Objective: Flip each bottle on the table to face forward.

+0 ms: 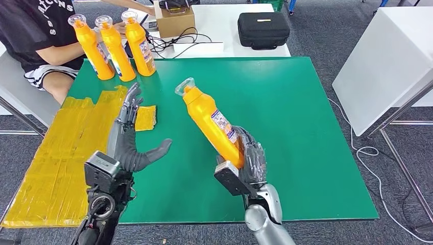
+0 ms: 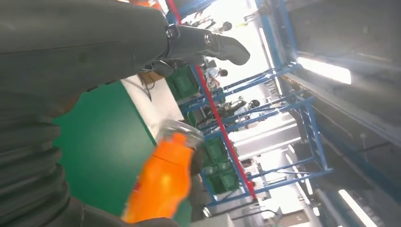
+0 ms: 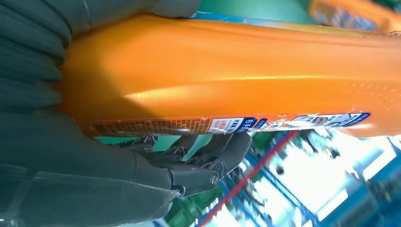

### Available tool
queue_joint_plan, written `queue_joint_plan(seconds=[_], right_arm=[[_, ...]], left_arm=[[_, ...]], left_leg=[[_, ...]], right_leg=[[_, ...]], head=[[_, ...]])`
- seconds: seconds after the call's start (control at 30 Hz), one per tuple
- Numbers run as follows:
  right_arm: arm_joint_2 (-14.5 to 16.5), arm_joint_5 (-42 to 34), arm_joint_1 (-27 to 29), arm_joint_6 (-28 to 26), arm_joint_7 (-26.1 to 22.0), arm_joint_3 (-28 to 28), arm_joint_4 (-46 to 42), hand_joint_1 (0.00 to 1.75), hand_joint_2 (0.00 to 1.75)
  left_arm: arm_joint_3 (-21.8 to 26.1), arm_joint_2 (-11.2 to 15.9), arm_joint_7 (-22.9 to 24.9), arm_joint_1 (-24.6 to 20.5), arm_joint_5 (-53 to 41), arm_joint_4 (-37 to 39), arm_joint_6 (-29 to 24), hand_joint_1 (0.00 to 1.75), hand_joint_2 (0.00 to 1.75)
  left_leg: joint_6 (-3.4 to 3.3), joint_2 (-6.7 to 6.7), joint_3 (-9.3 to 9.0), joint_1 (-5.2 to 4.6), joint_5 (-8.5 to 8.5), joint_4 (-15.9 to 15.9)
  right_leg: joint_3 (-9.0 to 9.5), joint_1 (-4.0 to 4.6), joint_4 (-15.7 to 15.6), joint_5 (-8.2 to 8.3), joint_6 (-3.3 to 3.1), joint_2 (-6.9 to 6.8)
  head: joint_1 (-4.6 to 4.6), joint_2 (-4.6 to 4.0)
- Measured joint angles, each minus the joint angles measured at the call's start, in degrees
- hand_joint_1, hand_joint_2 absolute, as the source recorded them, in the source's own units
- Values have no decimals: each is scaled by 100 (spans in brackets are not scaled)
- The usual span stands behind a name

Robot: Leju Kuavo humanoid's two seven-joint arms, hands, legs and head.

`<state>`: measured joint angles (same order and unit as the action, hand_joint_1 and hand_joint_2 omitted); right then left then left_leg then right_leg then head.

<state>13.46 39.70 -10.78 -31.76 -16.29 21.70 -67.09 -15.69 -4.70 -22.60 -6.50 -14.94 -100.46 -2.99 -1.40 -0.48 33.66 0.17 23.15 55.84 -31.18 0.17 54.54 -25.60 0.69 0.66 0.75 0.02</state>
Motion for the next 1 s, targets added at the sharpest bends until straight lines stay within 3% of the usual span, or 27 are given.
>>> queue_joint_plan(seconds=[0.2, 0.43, 1.0], right_arm=[[18, -289, 41, -717, -771, -13, -36, 175, 175], [254, 71, 99, -777, -1697, -29, -33, 175, 175], [467, 281, 119, -787, -1865, -128, 48, 175, 175]], left_arm=[[273, 0, 187, -146, 1140, 544, 401, 0, 175], [466, -25, 205, -422, 1670, 1277, 589, 0, 175], [568, -50, 220, -524, 1767, 1590, 594, 0, 175]], left_leg=[[0, 0, -1, 0, 0, 0], [2, 1, -1, 3, -2, 0], [1, 1, 1, 2, -2, 0]], right_leg=[[-1, 1, 0, 0, 0, 0], [-1, 6, 2, 0, -1, 0], [-1, 5, 1, 0, -1, 0]], head=[[0, 0], [0, 0], [0, 0]])
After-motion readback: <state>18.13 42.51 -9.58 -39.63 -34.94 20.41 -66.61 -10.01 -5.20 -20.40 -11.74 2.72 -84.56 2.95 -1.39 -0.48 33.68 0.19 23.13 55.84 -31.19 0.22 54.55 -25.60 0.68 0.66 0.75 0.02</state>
